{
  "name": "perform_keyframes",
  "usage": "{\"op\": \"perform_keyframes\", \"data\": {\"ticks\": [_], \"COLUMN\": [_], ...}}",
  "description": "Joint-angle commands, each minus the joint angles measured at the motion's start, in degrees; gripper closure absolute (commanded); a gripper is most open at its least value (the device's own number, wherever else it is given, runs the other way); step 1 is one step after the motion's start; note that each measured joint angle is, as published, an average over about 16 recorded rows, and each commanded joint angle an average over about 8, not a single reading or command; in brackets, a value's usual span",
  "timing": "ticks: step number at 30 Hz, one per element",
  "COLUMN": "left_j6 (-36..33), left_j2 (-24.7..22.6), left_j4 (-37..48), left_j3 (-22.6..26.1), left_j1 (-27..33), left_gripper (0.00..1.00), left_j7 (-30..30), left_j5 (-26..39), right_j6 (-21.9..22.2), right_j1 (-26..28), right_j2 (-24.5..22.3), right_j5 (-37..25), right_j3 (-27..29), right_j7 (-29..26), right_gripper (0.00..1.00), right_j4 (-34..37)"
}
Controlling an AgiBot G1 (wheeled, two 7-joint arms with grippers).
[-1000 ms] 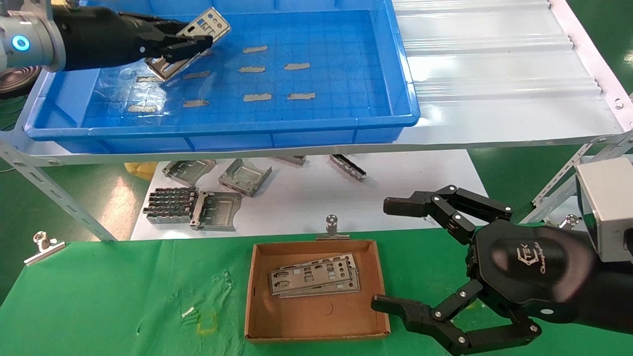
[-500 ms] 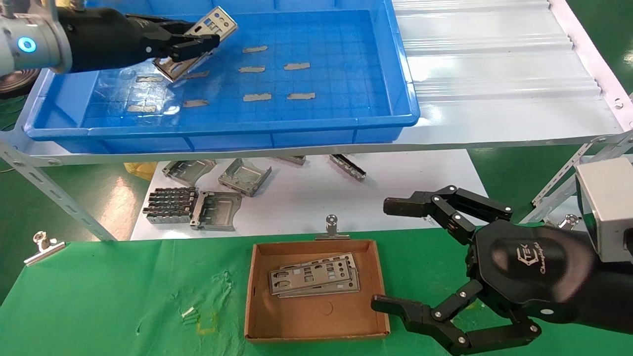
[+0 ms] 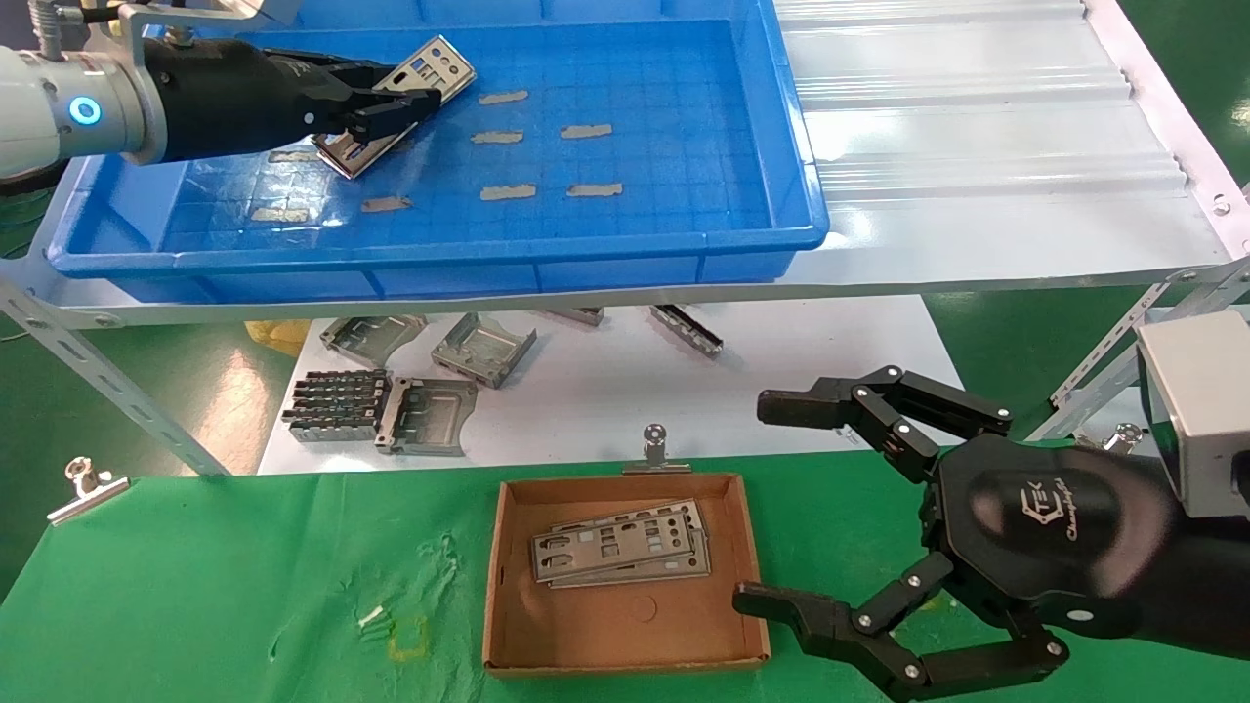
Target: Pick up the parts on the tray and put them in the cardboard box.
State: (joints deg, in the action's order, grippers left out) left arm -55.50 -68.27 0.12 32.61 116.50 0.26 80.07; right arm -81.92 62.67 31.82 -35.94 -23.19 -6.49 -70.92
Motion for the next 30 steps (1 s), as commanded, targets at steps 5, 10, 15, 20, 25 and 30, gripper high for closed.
{"op": "perform_keyframes", "data": {"ticks": [5, 10, 15, 20, 25, 30], "left_j6": [0.1, 0.2, 0.2, 0.4, 0.6, 0.0], "left_j2": [-0.1, -0.1, -0.2, -0.2, -0.2, 0.0], "left_j4": [0.0, -0.1, -0.2, -0.4, -1.1, -1.8], "left_j3": [0.1, 0.1, 0.0, 0.1, 0.2, 0.0], "left_j1": [-0.1, -0.3, -0.4, -0.4, -0.4, -0.4], "left_gripper": [0.91, 1.0, 1.0, 1.0, 1.0, 0.96], "left_j7": [0.0, 0.2, 0.4, 0.8, 2.3, 4.2], "left_j5": [0.1, 0.1, 0.0, 0.1, 0.4, 0.0], "right_j6": [0.0, 0.0, 0.0, 0.0, 0.0, 0.0], "right_j1": [0.0, 0.0, 0.0, 0.0, 0.0, 0.0], "right_j2": [0.0, 0.0, 0.0, 0.0, 0.0, 0.0], "right_j5": [0.0, 0.0, 0.0, 0.0, 0.0, 0.0], "right_j3": [0.0, 0.0, 0.0, 0.0, 0.0, 0.0], "right_j7": [0.0, 0.0, 0.0, 0.0, 0.0, 0.0], "right_gripper": [0.0, 0.0, 0.0, 0.0, 0.0, 0.0], "right_j4": [0.0, 0.0, 0.0, 0.0, 0.0, 0.0]}}
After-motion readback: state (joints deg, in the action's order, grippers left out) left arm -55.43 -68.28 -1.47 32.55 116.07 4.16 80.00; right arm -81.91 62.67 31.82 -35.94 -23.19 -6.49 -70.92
